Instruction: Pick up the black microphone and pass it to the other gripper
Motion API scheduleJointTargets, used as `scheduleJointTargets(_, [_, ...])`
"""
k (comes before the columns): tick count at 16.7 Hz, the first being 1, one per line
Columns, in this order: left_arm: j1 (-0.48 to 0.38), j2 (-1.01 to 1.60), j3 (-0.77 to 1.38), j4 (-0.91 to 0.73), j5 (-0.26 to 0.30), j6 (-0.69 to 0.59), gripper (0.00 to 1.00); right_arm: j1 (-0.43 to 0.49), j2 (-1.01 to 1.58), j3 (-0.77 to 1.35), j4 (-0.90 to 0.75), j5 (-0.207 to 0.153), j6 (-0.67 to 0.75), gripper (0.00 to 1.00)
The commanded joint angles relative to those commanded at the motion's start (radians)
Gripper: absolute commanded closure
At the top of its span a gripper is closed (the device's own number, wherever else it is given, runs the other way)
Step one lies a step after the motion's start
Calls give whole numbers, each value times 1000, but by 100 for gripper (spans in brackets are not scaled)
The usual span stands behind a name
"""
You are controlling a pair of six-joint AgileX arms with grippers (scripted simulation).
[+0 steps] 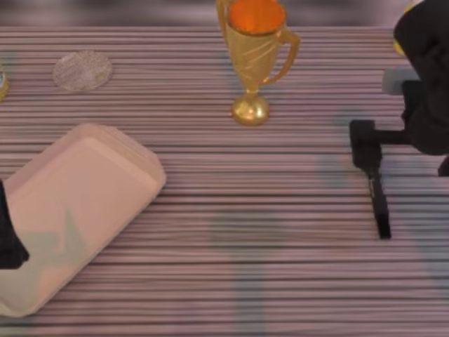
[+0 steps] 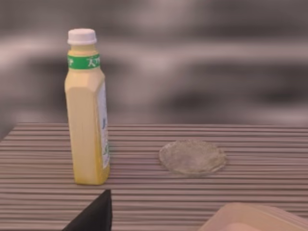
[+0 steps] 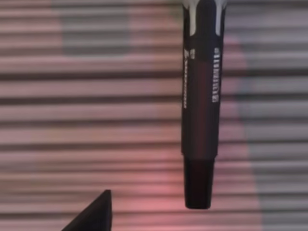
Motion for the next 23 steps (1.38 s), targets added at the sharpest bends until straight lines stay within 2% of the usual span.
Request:
scheduleJointTargets(4, [0,0,0,0,0,0,0,27,128,96,-71,1,27,0])
scheduleJointTargets(10, [0,0,0,0,0,0,0,23,133,95,-69,0,27,0])
scheduleJointTargets(13, [0,0,0,0,0,0,0,23,171,57,2,1,23,0])
scheduleJointTargets(18, [0,0,0,0,0,0,0,16,282,-48,234,1,18,0])
scheduleJointTargets(23, [0,0,0,0,0,0,0,15,312,-74,279,1,17,0])
